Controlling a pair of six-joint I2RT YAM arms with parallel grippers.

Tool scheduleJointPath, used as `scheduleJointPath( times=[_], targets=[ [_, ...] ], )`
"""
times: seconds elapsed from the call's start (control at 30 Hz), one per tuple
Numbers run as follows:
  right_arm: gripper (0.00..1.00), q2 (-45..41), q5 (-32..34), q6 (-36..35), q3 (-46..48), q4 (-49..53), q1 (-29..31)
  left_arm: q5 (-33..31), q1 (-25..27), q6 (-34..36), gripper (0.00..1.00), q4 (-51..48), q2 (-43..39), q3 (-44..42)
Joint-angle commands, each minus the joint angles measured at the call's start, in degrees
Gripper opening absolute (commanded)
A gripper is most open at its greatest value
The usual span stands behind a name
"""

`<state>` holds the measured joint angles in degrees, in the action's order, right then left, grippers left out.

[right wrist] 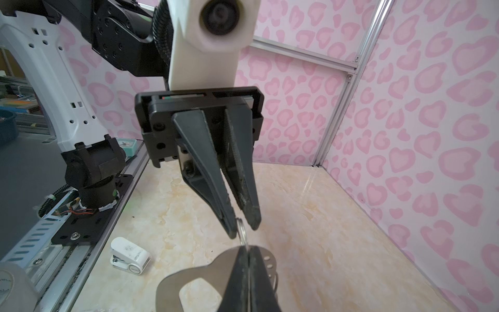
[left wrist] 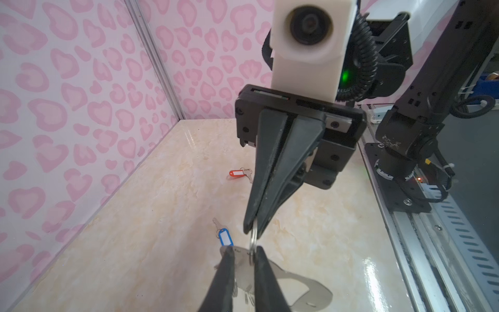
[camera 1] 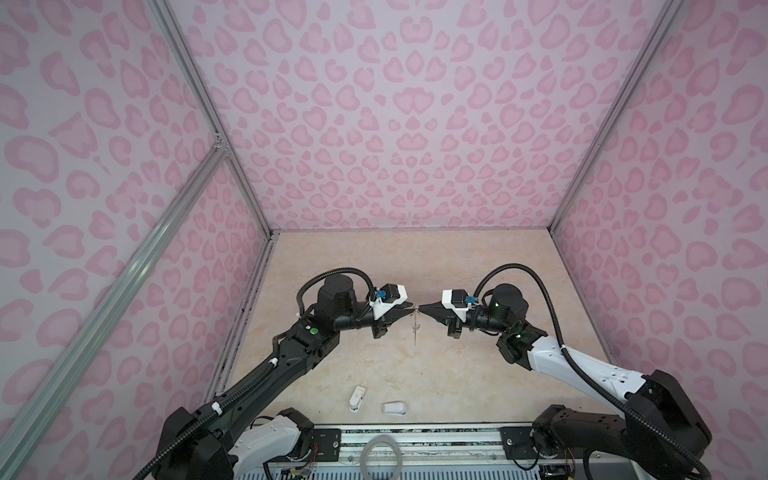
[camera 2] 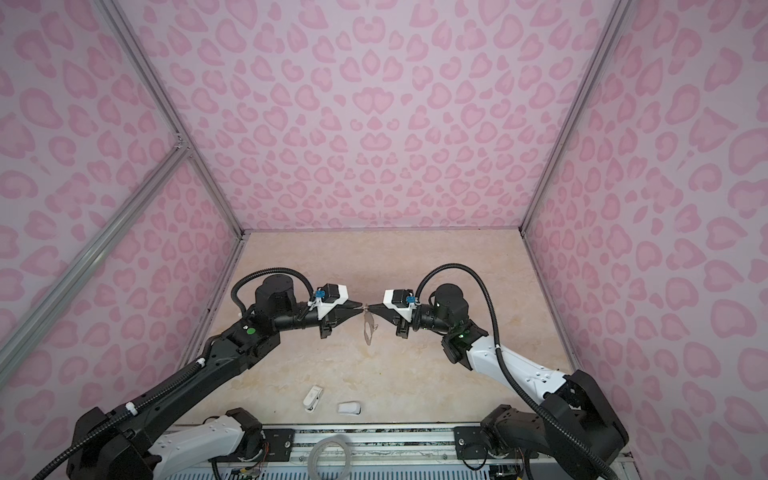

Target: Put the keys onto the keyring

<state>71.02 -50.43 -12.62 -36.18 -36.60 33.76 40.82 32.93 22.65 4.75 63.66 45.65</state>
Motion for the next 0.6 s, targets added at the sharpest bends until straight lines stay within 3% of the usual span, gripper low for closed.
scheduleJointPath(
  times=[0.0, 0.13, 0.27, 0.33, 0.4, 0.57],
  targets=[
    [0.00, 0.3, -0.3, 1.1, 0.4, -3.8, 0.0, 2.0, 0.4, 0.9, 0.12, 1.6, 0.6, 0.4],
    [0.00, 0.6, -0.3, 1.3, 0.3, -4.1, 0.1, 2.1, 0.6, 2.0, 0.03, 1.0, 0.9, 0.9],
    [0.01, 0.3, 0.1, -0.1, 0.3, -2.4, 0.0, 1.2, 0.9, 3.5, 0.03, -0.2, 0.9, 1.9],
    [0.16, -1.1, 2.1, -4.1, 0.4, 2.6, -0.1, -0.5, 1.2, 5.5, 0.03, -1.5, 0.3, 2.2],
    [0.25, -3.0, 4.7, -9.7, -0.1, 10.4, -0.1, -2.8, 1.8, 8.3, 0.03, -2.9, -0.4, 2.3],
    [0.33, -7.9, 10.9, -18.6, -0.6, 25.1, -0.3, -9.0, 4.0, 17.6, 0.03, -9.7, -1.2, 4.4]
  ],
)
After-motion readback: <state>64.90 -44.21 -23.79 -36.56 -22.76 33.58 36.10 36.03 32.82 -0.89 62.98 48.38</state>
